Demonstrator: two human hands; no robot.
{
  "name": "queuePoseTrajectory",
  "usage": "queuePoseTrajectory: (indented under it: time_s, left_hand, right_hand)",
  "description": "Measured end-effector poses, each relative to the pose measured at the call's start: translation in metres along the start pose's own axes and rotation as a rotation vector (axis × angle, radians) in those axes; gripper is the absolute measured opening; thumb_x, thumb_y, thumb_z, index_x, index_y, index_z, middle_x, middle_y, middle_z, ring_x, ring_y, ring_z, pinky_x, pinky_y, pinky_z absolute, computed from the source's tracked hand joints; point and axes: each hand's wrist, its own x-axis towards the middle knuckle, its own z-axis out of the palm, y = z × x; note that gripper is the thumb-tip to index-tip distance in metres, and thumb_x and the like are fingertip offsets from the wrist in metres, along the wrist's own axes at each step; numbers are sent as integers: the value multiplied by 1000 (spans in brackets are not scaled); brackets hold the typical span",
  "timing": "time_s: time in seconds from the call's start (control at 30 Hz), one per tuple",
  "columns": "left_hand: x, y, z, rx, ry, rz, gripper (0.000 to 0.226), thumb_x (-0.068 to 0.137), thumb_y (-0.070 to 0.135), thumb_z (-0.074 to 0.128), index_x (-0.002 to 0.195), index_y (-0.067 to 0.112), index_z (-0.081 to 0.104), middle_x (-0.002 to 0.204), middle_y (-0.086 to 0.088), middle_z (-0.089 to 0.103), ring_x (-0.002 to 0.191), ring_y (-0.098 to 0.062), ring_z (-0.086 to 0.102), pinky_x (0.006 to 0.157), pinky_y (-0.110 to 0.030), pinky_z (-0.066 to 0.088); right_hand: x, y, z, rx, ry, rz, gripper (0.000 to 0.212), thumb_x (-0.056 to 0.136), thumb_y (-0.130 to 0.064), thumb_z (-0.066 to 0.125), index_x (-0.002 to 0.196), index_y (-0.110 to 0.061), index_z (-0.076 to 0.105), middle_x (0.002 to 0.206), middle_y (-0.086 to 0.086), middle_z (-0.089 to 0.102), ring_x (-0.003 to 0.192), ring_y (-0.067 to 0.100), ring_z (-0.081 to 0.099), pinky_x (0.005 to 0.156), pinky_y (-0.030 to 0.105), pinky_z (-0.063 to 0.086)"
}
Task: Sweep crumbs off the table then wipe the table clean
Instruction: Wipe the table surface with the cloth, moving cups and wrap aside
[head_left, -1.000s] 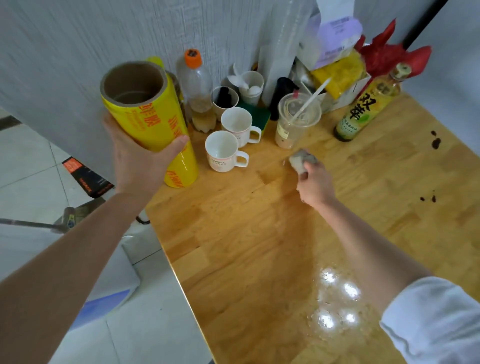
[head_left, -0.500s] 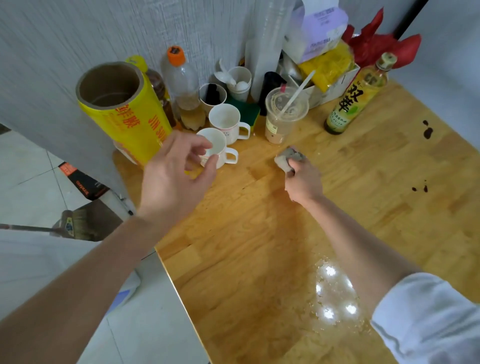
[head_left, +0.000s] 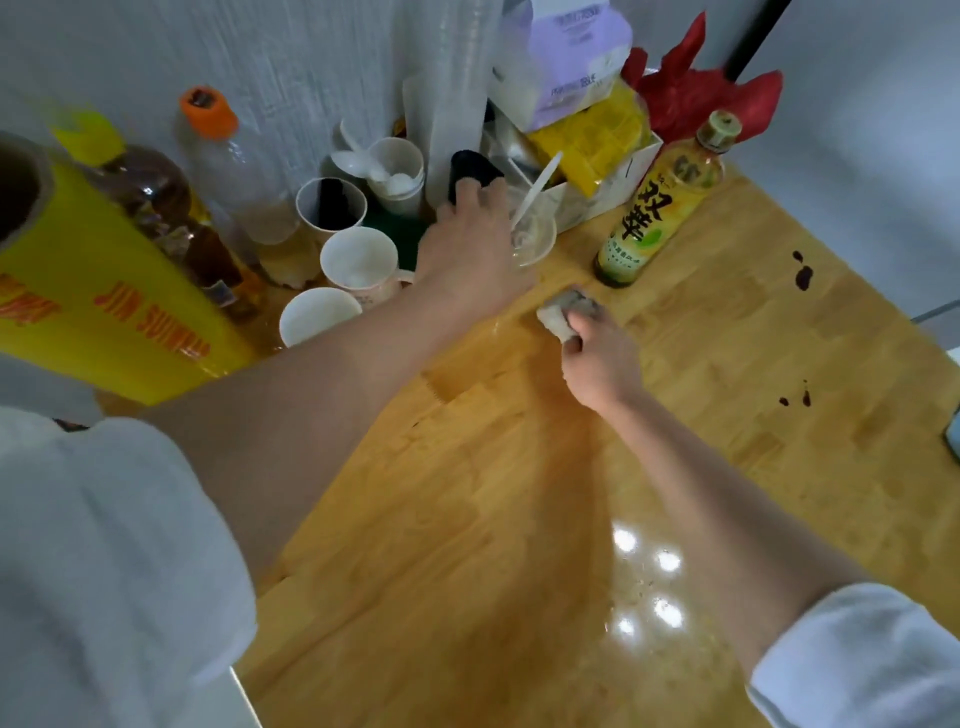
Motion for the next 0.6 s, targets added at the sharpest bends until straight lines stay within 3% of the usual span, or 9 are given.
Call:
queuePoseTrajectory:
  time_s: [0.1, 0.2, 0.27, 0.37, 0.47, 0.5, 0.57, 0.6]
  left_hand:
    - [5, -5, -5, -61, 37, 32, 95, 69, 56, 75, 143, 12, 35, 137, -13, 40, 120, -33, 50, 91, -42, 48]
    - [6, -13, -27, -150, 129, 52, 92, 68, 62, 70, 140, 14, 39, 135, -10, 42, 118, -29, 52, 91, -41, 47]
    - [9, -17, -45, -170, 162, 63, 92, 66, 63, 70, 139, 15, 40, 134, -8, 42, 119, -27, 52, 91, -41, 48]
    - [13, -19, -62, -145, 177, 93, 90, 62, 57, 72, 136, 17, 41, 133, -7, 44, 117, -28, 52, 88, -42, 47]
    - [10, -18, -60, -134, 160, 113, 88, 63, 57, 71, 136, 17, 41, 131, -8, 44, 113, -30, 54, 87, -43, 48]
    - [7, -18, -56, -129, 144, 119, 87, 65, 57, 72, 136, 18, 40, 131, -9, 45, 112, -31, 54, 87, -43, 49]
    - [2, -18, -46, -114, 107, 130, 88, 65, 54, 75, 138, 21, 38, 130, -8, 45, 112, -32, 54, 87, -45, 49]
    - [-2, -17, -40, -107, 92, 132, 88, 65, 53, 76, 139, 23, 38, 131, -7, 45, 114, -32, 53, 87, -45, 49]
  right_hand:
    - [19, -6, 5, -62, -13, -88, 29, 95, -10, 45, 119, -9, 61, 130, 15, 54, 105, 35, 58, 76, 34, 42]
    - [49, -18, 2, -100, -9, 20, 28, 96, -12, 41, 118, -15, 59, 135, 15, 53, 108, 38, 59, 82, 42, 48]
    - [59, -35, 5, -111, -33, 31, 35, 96, -12, 41, 124, -20, 60, 141, 13, 50, 115, 38, 59, 89, 39, 47]
    - [34, -74, 22, -27, -92, -199, 35, 97, -13, 46, 126, -20, 65, 143, 9, 51, 124, 29, 54, 94, 35, 45]
    - [-16, -78, 33, 8, -270, -471, 26, 100, -19, 47, 115, -16, 69, 132, 4, 60, 104, 23, 63, 79, 33, 51]
    - [-23, -65, 29, 38, -258, -489, 25, 99, -18, 49, 110, -14, 70, 126, 4, 64, 95, 24, 66, 75, 36, 54]
    - [-17, -20, 10, 92, -122, -339, 20, 93, -11, 51, 95, -10, 71, 103, 5, 70, 77, 28, 67, 66, 44, 56]
    - [-10, 6, -5, 98, -46, -154, 20, 90, -7, 49, 91, -9, 69, 88, 4, 68, 68, 30, 66, 60, 46, 56]
